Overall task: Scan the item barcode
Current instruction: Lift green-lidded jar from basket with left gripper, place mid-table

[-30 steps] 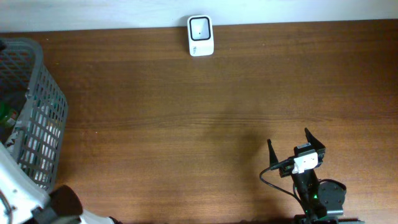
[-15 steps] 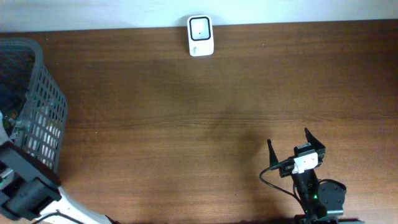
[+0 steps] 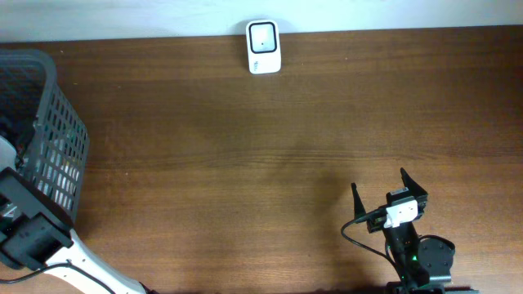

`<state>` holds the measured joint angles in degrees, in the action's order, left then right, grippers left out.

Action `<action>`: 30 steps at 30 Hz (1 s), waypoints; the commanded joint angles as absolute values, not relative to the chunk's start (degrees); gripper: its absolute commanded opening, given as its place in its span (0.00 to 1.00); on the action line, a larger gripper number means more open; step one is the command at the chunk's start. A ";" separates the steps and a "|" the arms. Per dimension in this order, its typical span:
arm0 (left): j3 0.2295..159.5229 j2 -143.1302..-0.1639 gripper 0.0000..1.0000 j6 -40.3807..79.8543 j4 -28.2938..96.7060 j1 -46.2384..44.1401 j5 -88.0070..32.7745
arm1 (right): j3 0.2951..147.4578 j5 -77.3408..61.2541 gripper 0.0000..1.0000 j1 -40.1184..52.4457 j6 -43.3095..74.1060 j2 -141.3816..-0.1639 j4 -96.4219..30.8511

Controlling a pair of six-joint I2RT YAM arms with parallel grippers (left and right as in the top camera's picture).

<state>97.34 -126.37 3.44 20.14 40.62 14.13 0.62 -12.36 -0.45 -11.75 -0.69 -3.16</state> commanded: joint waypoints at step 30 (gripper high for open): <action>96.99 -121.10 0.50 22.11 39.33 -28.99 3.16 | 0.32 -13.08 0.98 -0.73 -11.33 -0.36 -3.44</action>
